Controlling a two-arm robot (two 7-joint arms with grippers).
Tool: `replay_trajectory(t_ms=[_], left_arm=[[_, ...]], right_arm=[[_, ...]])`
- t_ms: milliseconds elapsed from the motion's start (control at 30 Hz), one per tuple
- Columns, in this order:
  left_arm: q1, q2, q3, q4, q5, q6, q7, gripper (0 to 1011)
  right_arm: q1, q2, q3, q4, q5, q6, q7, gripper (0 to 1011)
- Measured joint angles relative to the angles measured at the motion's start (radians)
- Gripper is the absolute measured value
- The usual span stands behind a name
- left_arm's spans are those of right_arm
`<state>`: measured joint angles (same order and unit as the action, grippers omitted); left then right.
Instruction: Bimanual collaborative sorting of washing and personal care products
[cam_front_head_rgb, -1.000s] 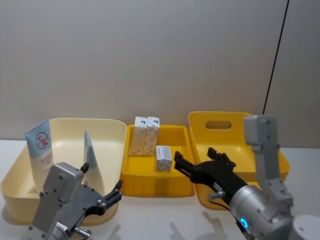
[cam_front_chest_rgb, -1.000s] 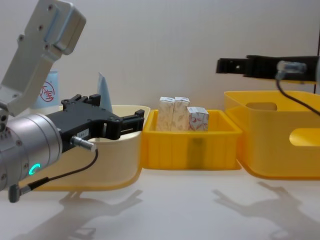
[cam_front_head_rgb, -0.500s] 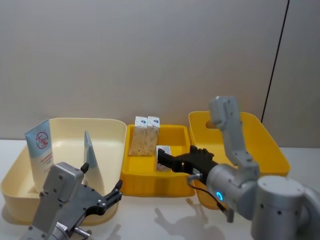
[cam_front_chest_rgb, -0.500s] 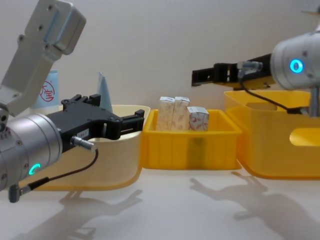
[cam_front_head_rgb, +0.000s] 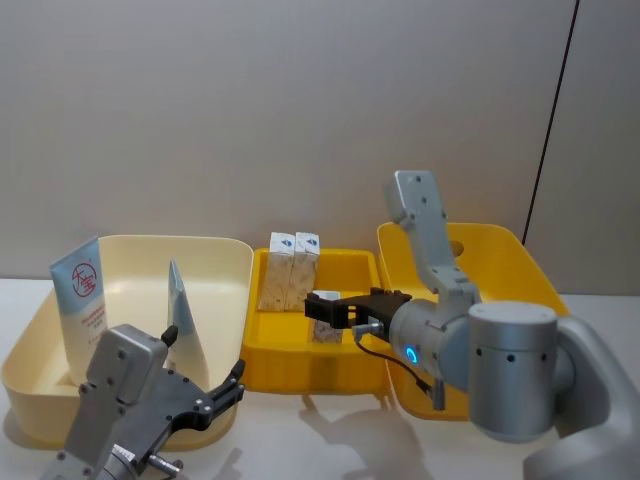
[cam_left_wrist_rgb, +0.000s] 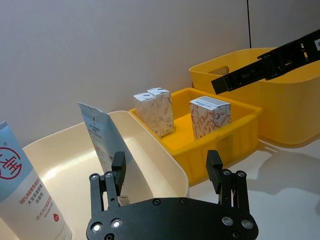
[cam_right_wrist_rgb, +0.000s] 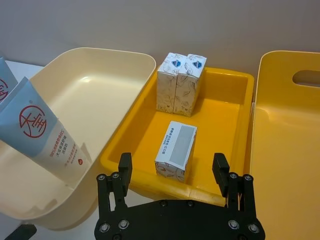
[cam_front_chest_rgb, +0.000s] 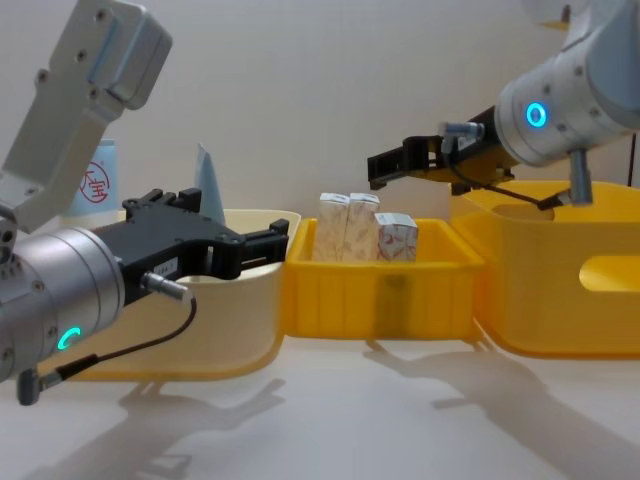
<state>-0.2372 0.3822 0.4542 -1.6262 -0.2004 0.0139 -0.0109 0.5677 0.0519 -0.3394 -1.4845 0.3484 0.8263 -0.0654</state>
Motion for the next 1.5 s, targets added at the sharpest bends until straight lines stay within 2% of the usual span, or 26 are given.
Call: replay_trajectory(t_ms=[300, 667, 1500], left_arm=[[0.000, 0.000, 0.000, 0.000, 0.000, 0.000, 0.000, 1000], [0.000, 0.000, 0.000, 0.000, 0.000, 0.000, 0.000, 1000], [0.000, 0.000, 0.000, 0.000, 0.000, 0.000, 0.000, 1000]], right_arm=[[0.043, -0.030, -0.004, 0.058, -0.012, 0.040, -0.020, 1001], [0.073, -0.055, -0.005, 0.126, -0.027, 0.048, -0.033, 1001], [0.127, -0.096, 0.022, 0.307, -0.038, -0.042, -0.017, 1001]])
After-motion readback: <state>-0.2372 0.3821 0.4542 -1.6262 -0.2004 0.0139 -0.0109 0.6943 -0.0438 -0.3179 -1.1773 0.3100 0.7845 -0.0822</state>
